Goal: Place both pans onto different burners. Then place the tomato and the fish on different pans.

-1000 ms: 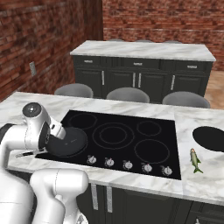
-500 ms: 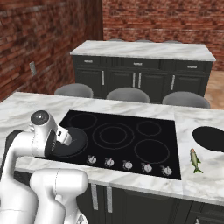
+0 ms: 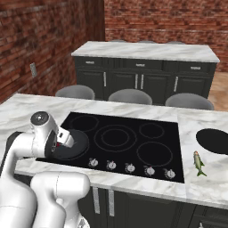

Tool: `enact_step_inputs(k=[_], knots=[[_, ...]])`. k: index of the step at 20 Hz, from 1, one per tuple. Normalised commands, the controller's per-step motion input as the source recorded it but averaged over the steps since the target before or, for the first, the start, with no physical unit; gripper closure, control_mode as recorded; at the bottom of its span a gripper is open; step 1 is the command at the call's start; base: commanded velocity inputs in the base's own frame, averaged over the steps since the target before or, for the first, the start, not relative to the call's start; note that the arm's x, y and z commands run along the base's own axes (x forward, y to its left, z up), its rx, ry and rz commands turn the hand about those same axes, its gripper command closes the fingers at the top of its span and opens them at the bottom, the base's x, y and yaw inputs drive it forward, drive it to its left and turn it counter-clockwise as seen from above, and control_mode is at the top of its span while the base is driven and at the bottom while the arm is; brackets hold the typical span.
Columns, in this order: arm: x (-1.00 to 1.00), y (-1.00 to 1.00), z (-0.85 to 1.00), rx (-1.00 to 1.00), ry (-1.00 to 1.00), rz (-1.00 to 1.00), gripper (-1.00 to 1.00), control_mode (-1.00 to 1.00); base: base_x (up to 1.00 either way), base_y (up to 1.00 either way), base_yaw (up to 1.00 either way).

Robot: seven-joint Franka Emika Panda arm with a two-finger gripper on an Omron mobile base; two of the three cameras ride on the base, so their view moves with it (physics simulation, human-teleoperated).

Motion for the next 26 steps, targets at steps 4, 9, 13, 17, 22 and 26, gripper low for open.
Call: enact_step_inputs(k=[4,9,13,17,22,26], knots=[[0.22,-0.11,-0.41,0.0,0.0,0.0,1.0,-1.0,0.0,0.0,0.0],[0.24,-0.08,-0.48,0.0,0.0,0.0,1.0,-1.0,0.0,0.0,0.0],[0.25,-0.03,-0.56,0.0,0.0,0.0,1.0,-1.0,0.0,0.0,0.0],[0.13,0.0,-0.64,0.0,0.0,0.0,1.0,-1.0,0.0,0.0,0.0],[0.11,-0.05,-0.48,0.0,-0.01,0.0,1.0,-1.0,0.0,0.0,0.0],[0.13,-0.11,-0.5,0.0,-0.01,0.0,1.0,-1.0,0.0,0.0,0.0]])
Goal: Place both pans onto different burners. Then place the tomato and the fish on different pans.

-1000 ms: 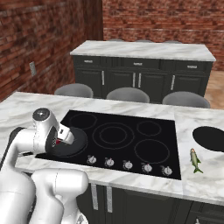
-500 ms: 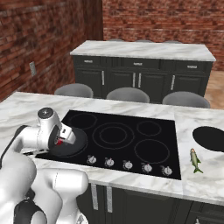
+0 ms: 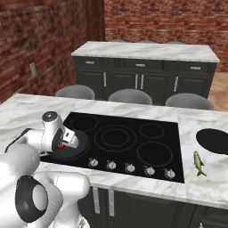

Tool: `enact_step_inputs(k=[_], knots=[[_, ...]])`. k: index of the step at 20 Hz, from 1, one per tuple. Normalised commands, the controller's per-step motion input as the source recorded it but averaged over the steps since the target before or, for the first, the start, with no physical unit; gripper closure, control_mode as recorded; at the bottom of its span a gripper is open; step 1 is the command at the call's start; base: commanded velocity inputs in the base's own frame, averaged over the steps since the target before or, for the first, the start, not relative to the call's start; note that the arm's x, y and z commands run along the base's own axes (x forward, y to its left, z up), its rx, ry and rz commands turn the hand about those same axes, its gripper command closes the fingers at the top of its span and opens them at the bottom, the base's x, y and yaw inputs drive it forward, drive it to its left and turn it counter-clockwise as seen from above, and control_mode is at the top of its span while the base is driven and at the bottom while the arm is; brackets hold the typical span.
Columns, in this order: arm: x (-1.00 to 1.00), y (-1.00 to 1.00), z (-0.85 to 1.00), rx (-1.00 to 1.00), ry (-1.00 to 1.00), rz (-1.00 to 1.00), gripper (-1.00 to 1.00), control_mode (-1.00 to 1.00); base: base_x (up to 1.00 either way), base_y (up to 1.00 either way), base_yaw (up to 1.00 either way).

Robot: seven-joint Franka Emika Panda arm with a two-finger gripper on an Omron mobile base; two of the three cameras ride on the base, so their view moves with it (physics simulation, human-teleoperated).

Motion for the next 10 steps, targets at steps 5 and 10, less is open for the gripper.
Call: enact_step_inputs(k=[5,10], knots=[[0.17,-0.08,-0.54,0.0,-0.01,0.0,1.0,-1.0,0.0,0.0,0.0],[0.19,-0.06,-0.42,0.0,-0.02,0.0,1.0,-1.0,0.0,0.0,0.0]])
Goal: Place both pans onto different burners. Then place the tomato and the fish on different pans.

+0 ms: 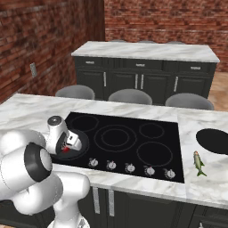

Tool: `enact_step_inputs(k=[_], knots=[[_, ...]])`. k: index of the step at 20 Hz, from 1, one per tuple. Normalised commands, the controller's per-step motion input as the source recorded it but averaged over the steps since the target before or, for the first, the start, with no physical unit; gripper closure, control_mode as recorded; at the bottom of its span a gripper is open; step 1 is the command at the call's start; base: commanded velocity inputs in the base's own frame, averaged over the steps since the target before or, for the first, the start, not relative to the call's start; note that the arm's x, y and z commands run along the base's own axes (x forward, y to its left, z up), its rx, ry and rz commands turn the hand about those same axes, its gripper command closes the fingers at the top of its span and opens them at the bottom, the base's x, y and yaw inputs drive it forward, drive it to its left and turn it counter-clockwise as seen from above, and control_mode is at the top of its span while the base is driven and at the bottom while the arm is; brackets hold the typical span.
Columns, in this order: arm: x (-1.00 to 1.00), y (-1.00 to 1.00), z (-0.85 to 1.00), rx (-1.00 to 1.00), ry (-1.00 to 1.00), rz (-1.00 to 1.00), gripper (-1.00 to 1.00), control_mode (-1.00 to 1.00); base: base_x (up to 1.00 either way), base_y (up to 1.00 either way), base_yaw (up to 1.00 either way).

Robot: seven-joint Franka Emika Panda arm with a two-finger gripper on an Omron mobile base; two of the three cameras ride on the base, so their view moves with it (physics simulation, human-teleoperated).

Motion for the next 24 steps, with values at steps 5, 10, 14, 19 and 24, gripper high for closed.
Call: enact_step_inputs(k=[5,10,14,19,24], knots=[[0.27,-0.02,-0.33,0.0,0.0,0.0,-1.0,-1.0,0.0,0.0,0.0],[0.04,-0.22,-0.16,0.0,-0.06,0.0,-1.0,-1.0,0.0,0.0,0.0],[-0.02,-0.15,0.32,0.0,-0.17,0.01,-1.0,-1.0,0.0,0.0,0.0],[-0.01,-0.01,0.54,0.01,-0.15,0.06,-1.0,-1.0,0.0,0.0,0.0],[0.18,-0.05,0.4,0.1,0.0,0.03,-1.0,-1.0,0.0,0.0,0.0]])
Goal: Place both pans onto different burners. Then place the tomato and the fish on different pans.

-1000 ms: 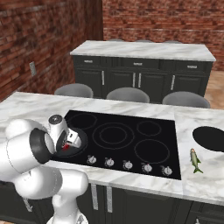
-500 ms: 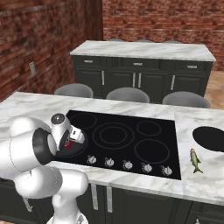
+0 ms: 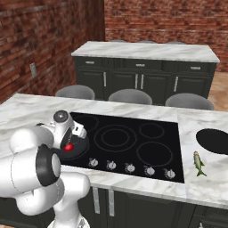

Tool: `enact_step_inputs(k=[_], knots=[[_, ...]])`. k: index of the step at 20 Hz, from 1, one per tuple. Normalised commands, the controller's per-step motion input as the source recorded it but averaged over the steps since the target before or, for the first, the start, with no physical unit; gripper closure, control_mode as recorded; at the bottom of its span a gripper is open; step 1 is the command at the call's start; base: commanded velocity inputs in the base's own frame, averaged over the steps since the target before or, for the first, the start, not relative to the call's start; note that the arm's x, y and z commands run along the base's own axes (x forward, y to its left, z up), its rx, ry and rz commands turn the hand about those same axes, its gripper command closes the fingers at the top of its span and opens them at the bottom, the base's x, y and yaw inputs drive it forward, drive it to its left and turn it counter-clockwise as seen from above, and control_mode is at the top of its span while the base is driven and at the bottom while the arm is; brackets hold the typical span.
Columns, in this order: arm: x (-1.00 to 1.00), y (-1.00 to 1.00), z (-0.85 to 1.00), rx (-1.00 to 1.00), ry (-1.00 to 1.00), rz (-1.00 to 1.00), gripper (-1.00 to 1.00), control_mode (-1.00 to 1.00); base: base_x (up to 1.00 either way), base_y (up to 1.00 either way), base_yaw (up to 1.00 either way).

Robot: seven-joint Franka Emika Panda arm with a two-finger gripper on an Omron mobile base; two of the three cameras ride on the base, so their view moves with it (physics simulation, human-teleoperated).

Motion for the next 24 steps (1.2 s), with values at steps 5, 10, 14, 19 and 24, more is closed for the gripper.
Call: enact_step_inputs(k=[5,10,14,19,24], knots=[[0.0,-0.14,0.38,0.01,0.05,0.0,-1.0,-1.0,0.0,0.0,0.0],[0.0,-0.15,0.28,-0.06,0.05,0.0,-1.0,-1.0,0.0,0.0,0.0],[-0.01,-0.14,0.26,-0.18,0.04,0.02,-1.0,-1.0,0.0,0.0,0.0],[-0.17,-0.09,0.1,-0.15,0.01,0.08,-1.0,-1.0,0.0,0.0,0.0],[-0.13,-0.28,0.0,0.02,0.0,0.11,-1.0,-1.0,0.0,0.0,0.0]])
